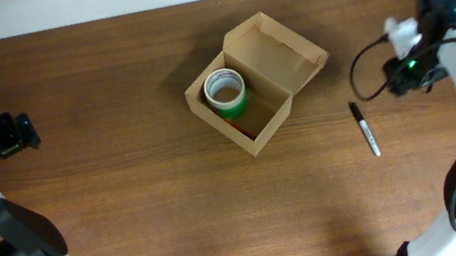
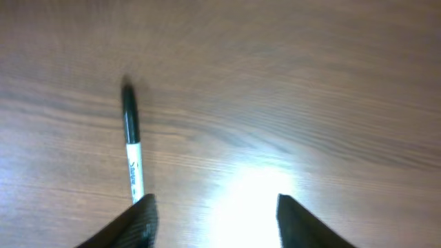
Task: Pack container
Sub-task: 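Lower the right gripper onto the black marker and grasp it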
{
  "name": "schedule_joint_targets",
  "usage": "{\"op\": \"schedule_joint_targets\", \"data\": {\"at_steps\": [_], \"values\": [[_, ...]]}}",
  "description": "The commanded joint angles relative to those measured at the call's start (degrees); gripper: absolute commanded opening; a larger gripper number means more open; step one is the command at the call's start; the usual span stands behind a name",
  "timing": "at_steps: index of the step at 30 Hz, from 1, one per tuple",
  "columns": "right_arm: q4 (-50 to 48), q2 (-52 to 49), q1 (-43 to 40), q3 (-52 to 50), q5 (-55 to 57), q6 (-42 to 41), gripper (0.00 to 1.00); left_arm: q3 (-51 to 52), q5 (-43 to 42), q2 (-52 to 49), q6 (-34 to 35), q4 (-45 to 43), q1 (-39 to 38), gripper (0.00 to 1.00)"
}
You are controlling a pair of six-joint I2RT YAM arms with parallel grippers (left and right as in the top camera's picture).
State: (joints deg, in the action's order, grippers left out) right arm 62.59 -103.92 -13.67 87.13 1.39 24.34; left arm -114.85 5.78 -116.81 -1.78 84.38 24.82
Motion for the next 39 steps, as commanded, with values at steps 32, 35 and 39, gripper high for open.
{"op": "schedule_joint_targets", "data": {"at_steps": [32, 35, 39], "values": [[-5.01, -15.74, 6.91, -7.48, -1.53, 0.2, 0.19, 0.48, -0.46, -0.5, -0.87, 0.0, 0.11, 1.0], [-5.29, -15.74, 6.91, -7.48, 0.26, -1.31, 0.13, 0.48, -0.46, -0.5, -0.87, 0.0, 0.11, 1.0], [-5.53, -15.74, 6.91, -7.48, 0.76, -3.15, 0.04, 0.48, -0.46, -0.5, -0.87, 0.0, 0.11, 1.0]]}}
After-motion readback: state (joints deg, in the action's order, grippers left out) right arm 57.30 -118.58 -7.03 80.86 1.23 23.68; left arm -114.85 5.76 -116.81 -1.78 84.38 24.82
